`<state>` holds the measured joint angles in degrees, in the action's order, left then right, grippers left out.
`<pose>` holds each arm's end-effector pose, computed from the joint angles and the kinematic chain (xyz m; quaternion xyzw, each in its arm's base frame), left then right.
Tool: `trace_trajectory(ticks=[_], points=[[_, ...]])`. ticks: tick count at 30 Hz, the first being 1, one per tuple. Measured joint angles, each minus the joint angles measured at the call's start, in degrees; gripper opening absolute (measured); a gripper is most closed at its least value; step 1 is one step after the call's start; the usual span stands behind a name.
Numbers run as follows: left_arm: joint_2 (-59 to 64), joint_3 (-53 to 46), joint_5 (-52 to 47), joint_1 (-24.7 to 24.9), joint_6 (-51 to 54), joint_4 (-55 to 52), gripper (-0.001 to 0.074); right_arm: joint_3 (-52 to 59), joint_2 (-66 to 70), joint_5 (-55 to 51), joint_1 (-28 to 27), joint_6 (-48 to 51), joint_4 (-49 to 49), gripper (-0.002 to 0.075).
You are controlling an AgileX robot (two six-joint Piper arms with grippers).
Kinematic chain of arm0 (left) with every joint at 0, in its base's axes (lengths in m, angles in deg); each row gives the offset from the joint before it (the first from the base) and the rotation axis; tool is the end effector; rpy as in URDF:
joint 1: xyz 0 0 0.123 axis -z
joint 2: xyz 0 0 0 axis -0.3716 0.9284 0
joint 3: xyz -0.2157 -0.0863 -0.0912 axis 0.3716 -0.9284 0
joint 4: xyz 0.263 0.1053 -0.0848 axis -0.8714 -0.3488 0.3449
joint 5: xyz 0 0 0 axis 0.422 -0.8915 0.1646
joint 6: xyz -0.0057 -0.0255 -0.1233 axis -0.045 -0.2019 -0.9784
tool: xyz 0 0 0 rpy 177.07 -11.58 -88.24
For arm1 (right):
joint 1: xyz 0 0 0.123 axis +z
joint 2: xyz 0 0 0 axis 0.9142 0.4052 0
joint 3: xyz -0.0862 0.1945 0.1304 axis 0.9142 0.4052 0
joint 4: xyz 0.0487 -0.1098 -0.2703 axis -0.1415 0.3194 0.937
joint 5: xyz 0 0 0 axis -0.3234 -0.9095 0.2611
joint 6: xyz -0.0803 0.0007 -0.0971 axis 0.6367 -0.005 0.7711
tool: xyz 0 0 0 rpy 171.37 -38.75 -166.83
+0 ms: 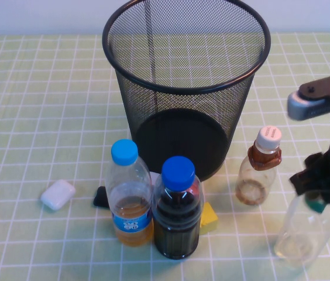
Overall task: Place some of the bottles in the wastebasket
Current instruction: Pick up a bottle from the table with right arm, then place the bottle in the trash can
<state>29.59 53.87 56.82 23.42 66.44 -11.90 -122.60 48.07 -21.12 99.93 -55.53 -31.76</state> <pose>0.1672 -0.0033 0.1630 0.0177 0.7979 0.0032 0.6025 0.2649 0.1364 0.3010 -0.1269 0.9615 -0.0373 0.2409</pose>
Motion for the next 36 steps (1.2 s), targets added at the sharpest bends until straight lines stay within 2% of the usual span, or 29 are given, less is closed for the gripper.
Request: trace_trajectory(ticks=[6,9,13,17,22,32,34,36], points=[[0.0,0.0,0.0,0.0,0.0,0.0,0.0001,-9.7,-3.4,-2.1,0.0,-3.5,15.7,0.0046],[0.0,0.0,0.0,0.0,0.0,0.0,0.0001,-15.8,-4.6,1.9,0.0,-3.2,17.1,0.0046],[0.0,0.0,0.0,0.0,0.0,0.0,0.0001,-23.1,-5.0,8.5,0.0,2.5,12.7,0.0046],[0.0,0.0,0.0,0.0,0.0,0.0,0.0001,-28.5,-4.2,16.1,0.0,9.4,3.7,0.0046],[0.0,0.0,0.0,0.0,0.0,0.0,0.0001,-34.3,1.7,17.8,0.0,18.2,-8.1,0.0046],[0.0,0.0,0.0,0.0,0.0,0.0,0.0001,-37.5,17.1,18.5,0.0,20.2,-11.3,0.0051],[0.0,0.0,0.0,0.0,0.0,0.0,0.0001,-37.5,19.9,18.5,0.0,20.2,-11.3,0.0083],[0.0,0.0,0.0,0.0,0.0,0.0,0.0001,-37.5,22.0,18.5,0.0,20.2,-11.3,0.0171]])
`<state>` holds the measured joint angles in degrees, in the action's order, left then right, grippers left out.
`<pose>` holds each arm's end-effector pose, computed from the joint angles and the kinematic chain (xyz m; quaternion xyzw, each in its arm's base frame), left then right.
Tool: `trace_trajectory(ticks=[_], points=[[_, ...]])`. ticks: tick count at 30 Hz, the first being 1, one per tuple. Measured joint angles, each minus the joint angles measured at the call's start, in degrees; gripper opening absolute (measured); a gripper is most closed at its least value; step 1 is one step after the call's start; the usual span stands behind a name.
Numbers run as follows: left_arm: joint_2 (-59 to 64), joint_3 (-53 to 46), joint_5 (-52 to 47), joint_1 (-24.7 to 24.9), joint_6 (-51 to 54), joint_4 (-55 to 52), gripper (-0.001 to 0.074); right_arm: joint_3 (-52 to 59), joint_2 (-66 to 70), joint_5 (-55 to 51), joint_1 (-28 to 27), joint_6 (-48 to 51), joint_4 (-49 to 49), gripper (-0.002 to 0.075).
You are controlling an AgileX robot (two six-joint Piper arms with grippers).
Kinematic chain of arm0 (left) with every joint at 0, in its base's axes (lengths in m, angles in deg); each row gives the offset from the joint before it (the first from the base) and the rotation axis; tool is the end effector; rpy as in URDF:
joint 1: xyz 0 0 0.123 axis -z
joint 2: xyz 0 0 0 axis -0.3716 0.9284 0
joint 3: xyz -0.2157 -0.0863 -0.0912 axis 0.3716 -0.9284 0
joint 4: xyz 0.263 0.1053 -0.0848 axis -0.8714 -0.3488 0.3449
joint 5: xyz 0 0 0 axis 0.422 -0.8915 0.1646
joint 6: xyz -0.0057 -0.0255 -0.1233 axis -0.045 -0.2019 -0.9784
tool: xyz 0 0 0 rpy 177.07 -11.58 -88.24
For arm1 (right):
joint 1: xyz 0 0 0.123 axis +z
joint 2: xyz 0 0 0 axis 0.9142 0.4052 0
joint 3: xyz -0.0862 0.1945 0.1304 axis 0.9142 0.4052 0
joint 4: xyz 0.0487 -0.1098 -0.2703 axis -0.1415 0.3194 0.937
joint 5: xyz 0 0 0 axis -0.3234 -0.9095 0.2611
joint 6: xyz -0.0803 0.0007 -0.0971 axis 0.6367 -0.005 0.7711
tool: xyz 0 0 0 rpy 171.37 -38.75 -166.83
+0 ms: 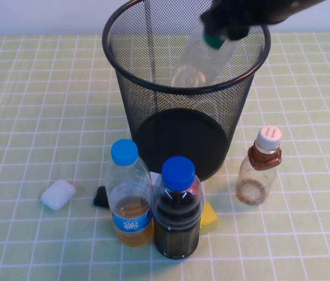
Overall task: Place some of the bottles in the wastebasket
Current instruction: Place the bottle in the trash can, then pick up a bottle from the table with right arm
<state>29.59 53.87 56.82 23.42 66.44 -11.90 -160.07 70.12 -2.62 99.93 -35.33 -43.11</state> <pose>0.1672 -0.0033 0.1630 0.0177 0.7979 0.0032 0.6025 0.3590 0.2295 0.4188 -0.2579 0.8397 0.0971 0.4680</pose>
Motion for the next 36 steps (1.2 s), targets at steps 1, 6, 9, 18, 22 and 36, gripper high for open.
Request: trace_trajectory(ticks=[1,6,9,18,22,36], points=[[0.0,0.0,0.0,0.0,0.0,0.0,0.0001,0.0,0.4,0.0,0.0,0.0,-0.1,0.0216],[0.0,0.0,0.0,0.0,0.0,0.0,0.0001,-0.4,0.3,-0.9,0.0,-0.5,0.4,0.0468],[0.0,0.0,0.0,0.0,0.0,0.0,0.0001,-1.3,-1.3,-1.4,0.0,-0.2,1.1,0.0472],[0.0,0.0,0.0,0.0,0.0,0.0,0.0001,-1.2,-8.4,-14.4,0.0,1.7,4.9,0.0340],[0.0,0.0,0.0,0.0,0.0,0.0,0.0001,1.9,-10.2,-17.7,0.0,2.0,6.4,0.0193],[0.0,0.0,0.0,0.0,0.0,0.0,0.0001,31.0,-16.6,-7.9,0.0,-5.6,6.8,0.0559]])
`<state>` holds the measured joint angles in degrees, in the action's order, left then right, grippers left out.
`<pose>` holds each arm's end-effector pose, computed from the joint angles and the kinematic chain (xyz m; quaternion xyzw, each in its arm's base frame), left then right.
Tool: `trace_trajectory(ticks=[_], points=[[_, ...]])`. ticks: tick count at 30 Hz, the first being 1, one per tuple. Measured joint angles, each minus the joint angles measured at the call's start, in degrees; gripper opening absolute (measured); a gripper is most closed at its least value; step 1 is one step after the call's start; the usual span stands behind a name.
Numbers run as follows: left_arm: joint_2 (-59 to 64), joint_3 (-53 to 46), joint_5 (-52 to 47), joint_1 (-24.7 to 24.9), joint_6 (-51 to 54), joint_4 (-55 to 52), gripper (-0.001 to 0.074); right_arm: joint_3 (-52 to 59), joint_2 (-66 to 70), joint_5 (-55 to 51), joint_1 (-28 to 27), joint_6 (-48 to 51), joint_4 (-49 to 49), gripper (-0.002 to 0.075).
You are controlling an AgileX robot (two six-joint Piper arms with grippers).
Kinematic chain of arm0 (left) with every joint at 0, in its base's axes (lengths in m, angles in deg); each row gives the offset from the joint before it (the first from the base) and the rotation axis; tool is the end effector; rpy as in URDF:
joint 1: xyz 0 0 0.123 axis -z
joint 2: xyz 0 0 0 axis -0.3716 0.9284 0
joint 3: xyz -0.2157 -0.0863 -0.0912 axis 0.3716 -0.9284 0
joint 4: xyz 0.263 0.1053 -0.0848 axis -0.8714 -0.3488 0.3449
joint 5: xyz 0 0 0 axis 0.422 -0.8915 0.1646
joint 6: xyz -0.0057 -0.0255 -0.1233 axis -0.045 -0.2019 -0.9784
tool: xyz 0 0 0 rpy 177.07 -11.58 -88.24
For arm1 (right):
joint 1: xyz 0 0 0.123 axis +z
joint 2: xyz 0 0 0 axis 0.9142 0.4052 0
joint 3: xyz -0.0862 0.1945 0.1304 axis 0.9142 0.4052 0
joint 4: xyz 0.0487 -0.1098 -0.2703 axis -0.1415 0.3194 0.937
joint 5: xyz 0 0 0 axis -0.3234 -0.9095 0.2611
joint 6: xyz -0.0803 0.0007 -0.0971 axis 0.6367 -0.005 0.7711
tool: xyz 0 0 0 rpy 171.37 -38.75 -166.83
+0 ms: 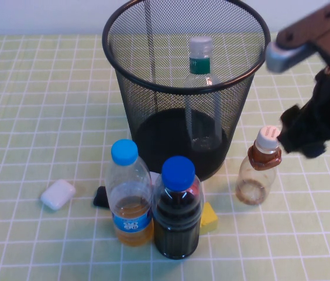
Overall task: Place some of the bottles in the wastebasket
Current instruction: Pick up a bottle from the table with right arm
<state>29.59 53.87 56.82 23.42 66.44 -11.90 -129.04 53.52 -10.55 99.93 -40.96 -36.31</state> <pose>0.1672 -0.0033 0.1630 0.0177 0.7979 0.0032 0.6025 0.2963 0.1708 0.3189 -0.2471 0.9172 0.0041 0.3125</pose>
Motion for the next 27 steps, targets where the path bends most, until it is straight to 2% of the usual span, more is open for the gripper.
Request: trace_trajectory(ticks=[8,19,21,25,27], points=[[0.0,0.0,0.0,0.0,0.0,0.0,0.0001,6.5,3.4,14.0,0.0,-6.1,4.6,0.0559],[0.0,0.0,0.0,0.0,0.0,0.0,0.0001,6.5,8.0,16.6,0.0,-6.9,7.2,0.0544],[0.0,0.0,0.0,0.0,0.0,0.0,0.0001,6.5,8.6,16.9,0.0,-6.9,7.2,0.0484],[0.0,0.0,0.0,0.0,0.0,0.0,0.0001,6.5,8.8,17.0,0.0,-6.9,7.3,0.0269],[0.0,0.0,0.0,0.0,0.0,0.0,0.0001,6.5,8.6,16.6,0.0,-6.9,7.3,0.0204]])
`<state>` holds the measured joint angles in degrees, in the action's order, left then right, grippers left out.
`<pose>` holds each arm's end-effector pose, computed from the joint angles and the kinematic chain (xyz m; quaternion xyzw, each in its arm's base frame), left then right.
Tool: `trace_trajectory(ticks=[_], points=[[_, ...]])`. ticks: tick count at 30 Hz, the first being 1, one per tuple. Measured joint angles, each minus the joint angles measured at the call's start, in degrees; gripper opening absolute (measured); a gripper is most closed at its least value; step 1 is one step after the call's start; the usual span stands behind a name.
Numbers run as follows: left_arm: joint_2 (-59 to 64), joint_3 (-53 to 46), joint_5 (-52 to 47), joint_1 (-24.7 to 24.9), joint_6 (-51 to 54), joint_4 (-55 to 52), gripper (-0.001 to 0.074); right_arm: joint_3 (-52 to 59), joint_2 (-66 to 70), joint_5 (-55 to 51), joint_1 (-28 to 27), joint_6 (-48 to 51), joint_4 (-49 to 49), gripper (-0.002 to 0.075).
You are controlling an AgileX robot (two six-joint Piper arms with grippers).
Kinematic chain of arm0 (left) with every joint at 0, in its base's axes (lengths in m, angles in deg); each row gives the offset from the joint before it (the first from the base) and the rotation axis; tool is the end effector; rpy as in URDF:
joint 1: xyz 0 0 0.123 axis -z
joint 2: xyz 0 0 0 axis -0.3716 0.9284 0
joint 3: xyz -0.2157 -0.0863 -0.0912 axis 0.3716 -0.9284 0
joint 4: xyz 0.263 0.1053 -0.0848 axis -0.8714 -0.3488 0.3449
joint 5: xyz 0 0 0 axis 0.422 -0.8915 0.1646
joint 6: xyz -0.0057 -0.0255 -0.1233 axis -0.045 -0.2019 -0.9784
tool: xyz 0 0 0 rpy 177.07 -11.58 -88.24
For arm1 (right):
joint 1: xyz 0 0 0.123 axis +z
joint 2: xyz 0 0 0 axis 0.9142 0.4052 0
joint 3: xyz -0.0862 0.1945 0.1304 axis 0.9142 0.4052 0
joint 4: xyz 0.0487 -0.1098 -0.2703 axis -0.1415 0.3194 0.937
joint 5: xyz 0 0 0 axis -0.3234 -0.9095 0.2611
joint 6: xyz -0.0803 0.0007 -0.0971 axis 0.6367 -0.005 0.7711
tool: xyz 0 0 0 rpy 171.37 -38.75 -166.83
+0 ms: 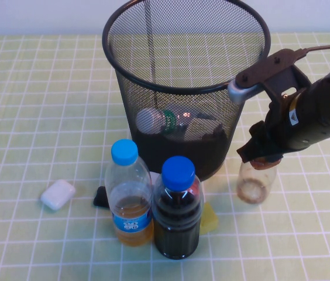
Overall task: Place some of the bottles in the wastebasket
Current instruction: Pick up a bottle from the table with right arm, then place the bottle in the trash can
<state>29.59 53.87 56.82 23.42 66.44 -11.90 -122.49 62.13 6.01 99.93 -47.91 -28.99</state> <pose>0.1672 -0.0033 0.1630 0.0177 0.7979 0.0032 0.6025 0.3361 0.1898 0.2456 -0.2442 0.9086 -0.0163 0.3385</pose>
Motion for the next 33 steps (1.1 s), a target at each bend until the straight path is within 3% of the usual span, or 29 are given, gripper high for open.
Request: trace_trajectory(ticks=[6,11,20,23,26,29,33], points=[[0.0,0.0,0.0,0.0,0.0,0.0,0.0001,0.0,-3.7,-3.6,0.0,0.0,1.5,0.0197],[0.0,0.0,0.0,0.0,0.0,0.0,0.0001,-0.2,-10.1,-6.0,0.0,-3.7,8.3,0.0196],[0.0,0.0,0.0,0.0,0.0,0.0,0.0001,-14.0,-22.4,3.4,0.0,-5.6,14.6,0.0196],[0.0,0.0,0.0,0.0,0.0,0.0,0.0001,-20.3,-22.6,8.9,0.0,-4.3,11.5,0.0196],[0.0,0.0,0.0,0.0,0.0,0.0,0.0001,-24.0,-20.8,12.2,0.0,4.0,2.6,0.0196],[0.0,0.0,0.0,0.0,0.0,0.0,0.0001,-25.3,-17.5,12.4,0.0,11.0,-7.0,0.0196],[0.0,0.0,0.0,0.0,0.0,0.0,0.0001,-25.3,-11.4,9.7,0.0,13.1,-10.5,0.0196]])
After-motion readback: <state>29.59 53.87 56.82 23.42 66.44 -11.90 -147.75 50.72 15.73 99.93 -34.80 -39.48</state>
